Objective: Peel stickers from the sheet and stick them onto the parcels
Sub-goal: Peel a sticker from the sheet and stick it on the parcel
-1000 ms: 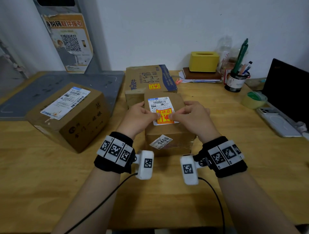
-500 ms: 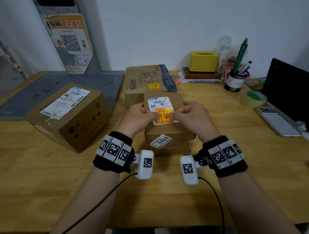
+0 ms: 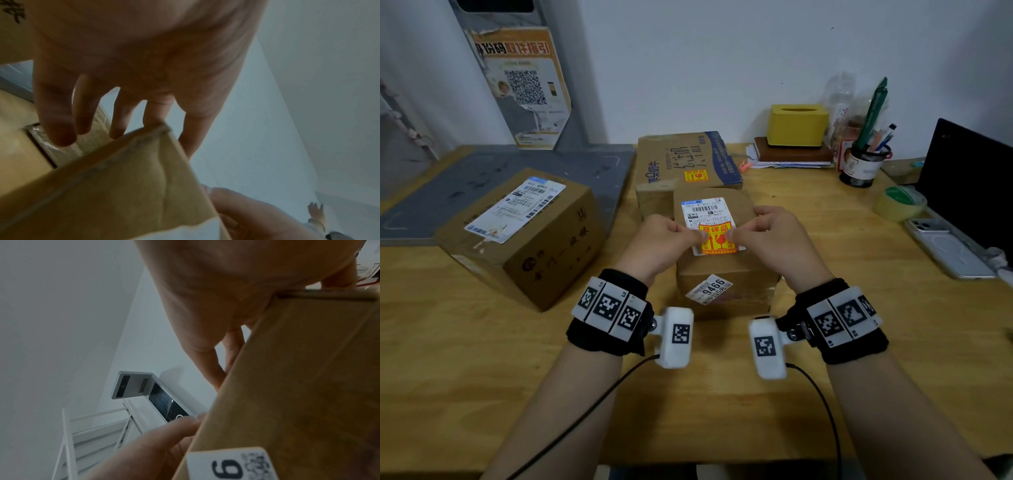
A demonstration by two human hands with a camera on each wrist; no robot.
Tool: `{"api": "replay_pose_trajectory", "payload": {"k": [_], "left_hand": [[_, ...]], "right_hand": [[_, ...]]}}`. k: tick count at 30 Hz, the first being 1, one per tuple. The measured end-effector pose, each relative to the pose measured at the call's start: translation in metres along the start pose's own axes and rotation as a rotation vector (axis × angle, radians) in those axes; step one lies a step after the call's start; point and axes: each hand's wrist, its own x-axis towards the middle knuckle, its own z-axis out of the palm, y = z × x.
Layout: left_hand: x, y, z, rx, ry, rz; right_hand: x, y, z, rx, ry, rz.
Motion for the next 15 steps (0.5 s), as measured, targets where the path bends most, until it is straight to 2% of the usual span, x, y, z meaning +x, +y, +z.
{"api": "replay_pose_trajectory", "payload": {"k": [15], "left_hand": [[-0.0041,0.0000,0.0017,0.074,0.037,-0.024]], "right_hand": [[-0.0007,0.0010,-0.0020,-0.078,-0.042,0.003]]}}
